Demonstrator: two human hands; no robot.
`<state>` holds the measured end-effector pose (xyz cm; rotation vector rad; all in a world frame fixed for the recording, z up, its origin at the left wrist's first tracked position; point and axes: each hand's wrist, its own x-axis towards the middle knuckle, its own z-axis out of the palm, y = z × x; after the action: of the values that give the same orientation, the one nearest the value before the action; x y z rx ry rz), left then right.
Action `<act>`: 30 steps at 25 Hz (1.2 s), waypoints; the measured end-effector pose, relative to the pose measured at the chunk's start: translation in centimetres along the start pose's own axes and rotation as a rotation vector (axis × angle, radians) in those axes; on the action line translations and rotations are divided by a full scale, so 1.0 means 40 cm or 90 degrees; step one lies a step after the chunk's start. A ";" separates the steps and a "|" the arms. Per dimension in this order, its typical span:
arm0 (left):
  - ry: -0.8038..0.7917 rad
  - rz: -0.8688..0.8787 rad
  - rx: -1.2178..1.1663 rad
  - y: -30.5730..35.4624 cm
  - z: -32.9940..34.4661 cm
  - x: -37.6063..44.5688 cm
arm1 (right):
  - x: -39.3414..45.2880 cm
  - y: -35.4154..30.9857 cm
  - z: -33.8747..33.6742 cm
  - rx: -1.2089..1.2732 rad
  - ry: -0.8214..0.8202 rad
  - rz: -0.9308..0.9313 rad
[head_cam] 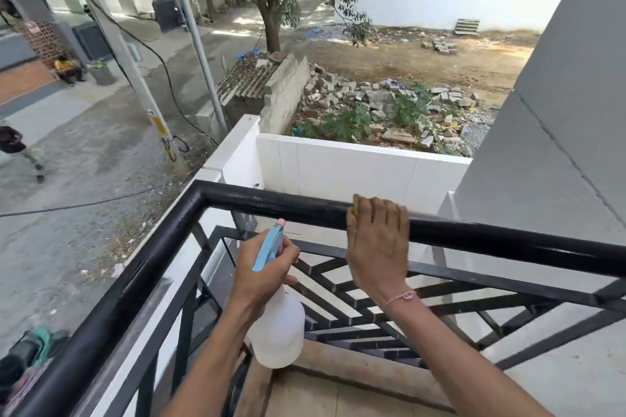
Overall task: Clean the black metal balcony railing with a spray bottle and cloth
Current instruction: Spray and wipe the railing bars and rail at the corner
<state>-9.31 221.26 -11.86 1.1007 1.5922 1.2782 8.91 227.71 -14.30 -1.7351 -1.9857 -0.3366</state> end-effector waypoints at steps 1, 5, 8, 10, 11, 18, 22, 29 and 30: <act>0.007 -0.009 -0.012 -0.002 -0.019 0.002 | 0.016 -0.054 0.013 0.007 -0.011 -0.026; 0.041 -0.035 -0.036 -0.008 -0.090 0.000 | 0.078 -0.259 0.070 0.034 -0.049 -0.187; 0.078 -0.029 -0.045 -0.028 -0.153 0.004 | 0.109 -0.353 0.102 0.049 -0.073 -0.297; 0.099 -0.019 -0.047 -0.041 -0.186 0.008 | 0.110 -0.320 0.113 0.006 -0.040 -0.423; 0.104 -0.017 -0.050 -0.043 -0.197 0.010 | 0.112 -0.278 0.105 -0.021 -0.031 -0.487; 0.104 -0.023 -0.028 -0.039 -0.233 -0.004 | 0.079 -0.226 0.074 -0.023 -0.033 -0.137; 0.146 -0.008 -0.005 -0.047 -0.245 -0.045 | 0.136 -0.393 0.126 0.068 -0.078 -0.276; 0.221 0.007 0.000 -0.059 -0.282 -0.116 | 0.241 -0.589 0.147 0.201 -0.229 -0.478; 0.226 0.006 -0.007 -0.057 -0.285 -0.127 | 0.225 -0.599 0.137 0.252 -0.235 -0.528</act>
<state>-18.84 212.89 -11.82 0.9095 1.8344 1.5509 -16.29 234.10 -11.48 -0.7042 -2.7411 0.1335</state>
